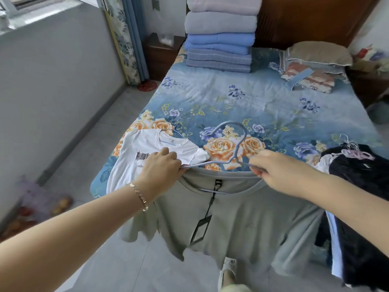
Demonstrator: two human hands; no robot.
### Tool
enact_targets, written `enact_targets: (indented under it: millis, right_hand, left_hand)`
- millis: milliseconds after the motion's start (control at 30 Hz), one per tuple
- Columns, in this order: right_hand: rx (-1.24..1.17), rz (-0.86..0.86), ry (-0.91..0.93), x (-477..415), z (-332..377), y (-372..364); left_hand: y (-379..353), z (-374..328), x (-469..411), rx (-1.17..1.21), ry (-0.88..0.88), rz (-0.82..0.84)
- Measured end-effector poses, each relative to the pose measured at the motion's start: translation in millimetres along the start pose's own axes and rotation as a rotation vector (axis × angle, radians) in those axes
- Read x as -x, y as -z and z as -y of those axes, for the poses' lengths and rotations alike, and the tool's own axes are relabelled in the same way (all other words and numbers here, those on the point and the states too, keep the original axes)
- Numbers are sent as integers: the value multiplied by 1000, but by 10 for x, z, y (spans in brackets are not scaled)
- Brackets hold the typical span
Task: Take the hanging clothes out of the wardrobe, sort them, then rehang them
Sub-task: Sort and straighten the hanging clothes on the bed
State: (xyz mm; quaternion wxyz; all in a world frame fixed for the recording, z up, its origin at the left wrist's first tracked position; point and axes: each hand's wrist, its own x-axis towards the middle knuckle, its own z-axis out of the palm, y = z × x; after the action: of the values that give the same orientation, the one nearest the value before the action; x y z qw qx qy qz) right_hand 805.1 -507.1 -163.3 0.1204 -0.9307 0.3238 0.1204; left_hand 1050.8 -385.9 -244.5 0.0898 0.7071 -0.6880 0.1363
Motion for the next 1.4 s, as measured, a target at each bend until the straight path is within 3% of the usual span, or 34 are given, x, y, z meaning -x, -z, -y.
enact_targets:
  millis: [100,167,300,467,667,833,967,1100,1300,1400]
  right_hand:
    - [73,-220,-62,-217,-262,-112]
    - [114,-358,-100,-416,-437,-136]
    - [156,-295,-303,-1050,-849,-222]
    - [-48,-279,-354,-2267,-1613,-652]
    - [-576,-197,-489,-3306,-2238,-1384]
    - [-675,-47,-597,-3791,-2669,-2057]
    - [-864,-31,-538,-4110,-2828,-2407]
    - [-838,98,-507,-4236,-2815,-2682]
    - [-782,356,-513,-3506,-2838,-2969]
    - [-698,381,-570,-3057,-3205,-2864]
  left_hand:
    - [-130,-128,-282,61,126,89]
    - [-277,-205,-555,69,304,171]
    - [-744,-200,-1129,102,466,259]
    - [-1656,7,-1848,533,719,258]
    - [-2812,188,-2330,518,621,373]
    - [-3701,244,-2620,549,577,583]
    - [-4301,358,-2771,526,516,727]
    - [-4556,365,-2773,526,620,790]
    - [-4608,-268,-2868,465,384,955]
    - [-4514,-884,-3155,492,235,992]
